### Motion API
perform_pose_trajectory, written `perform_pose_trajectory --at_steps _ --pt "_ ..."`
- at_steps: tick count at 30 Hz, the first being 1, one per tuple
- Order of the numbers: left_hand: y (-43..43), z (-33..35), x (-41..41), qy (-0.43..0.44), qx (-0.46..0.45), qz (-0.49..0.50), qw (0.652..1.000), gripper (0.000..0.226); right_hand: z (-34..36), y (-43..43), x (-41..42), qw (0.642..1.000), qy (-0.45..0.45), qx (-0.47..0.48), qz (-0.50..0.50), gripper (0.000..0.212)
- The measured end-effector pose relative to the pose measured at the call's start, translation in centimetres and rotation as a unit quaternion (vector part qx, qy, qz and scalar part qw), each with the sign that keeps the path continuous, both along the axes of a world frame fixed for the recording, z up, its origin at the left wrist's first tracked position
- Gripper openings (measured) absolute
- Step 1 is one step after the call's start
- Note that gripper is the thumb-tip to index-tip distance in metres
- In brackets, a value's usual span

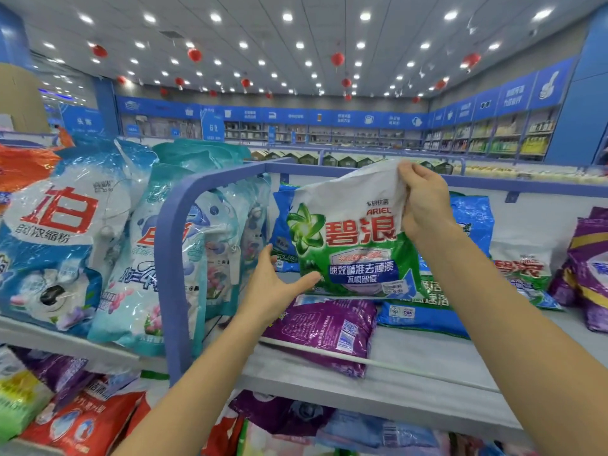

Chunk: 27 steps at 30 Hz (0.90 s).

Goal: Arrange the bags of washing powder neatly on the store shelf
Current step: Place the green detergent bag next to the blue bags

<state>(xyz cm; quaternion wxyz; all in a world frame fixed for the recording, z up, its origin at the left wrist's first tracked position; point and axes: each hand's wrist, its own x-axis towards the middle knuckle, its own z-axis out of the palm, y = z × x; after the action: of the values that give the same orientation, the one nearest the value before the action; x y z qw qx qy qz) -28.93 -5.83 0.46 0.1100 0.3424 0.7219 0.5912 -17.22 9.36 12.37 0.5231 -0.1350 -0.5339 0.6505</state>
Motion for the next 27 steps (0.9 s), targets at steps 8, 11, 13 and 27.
perform_pose_trajectory --at_steps 8,11,13,27 --pt "5.9 1.8 6.4 -0.202 0.106 -0.209 0.951 0.022 0.5 3.1 8.8 0.998 0.059 -0.035 -0.010 0.019" --pt "7.5 1.5 8.5 -0.110 0.079 -0.193 0.972 0.012 -0.7 4.7 13.4 0.995 0.009 -0.004 -0.097 0.017" --pt "8.3 1.3 9.6 -0.042 0.066 -0.185 0.980 0.014 -2.2 5.8 16.1 0.991 -0.020 -0.001 -0.132 0.017" --pt "11.9 3.0 12.0 -0.177 0.140 -0.186 0.956 0.051 -7.4 9.2 20.0 0.992 -0.097 -0.012 -0.077 0.017"
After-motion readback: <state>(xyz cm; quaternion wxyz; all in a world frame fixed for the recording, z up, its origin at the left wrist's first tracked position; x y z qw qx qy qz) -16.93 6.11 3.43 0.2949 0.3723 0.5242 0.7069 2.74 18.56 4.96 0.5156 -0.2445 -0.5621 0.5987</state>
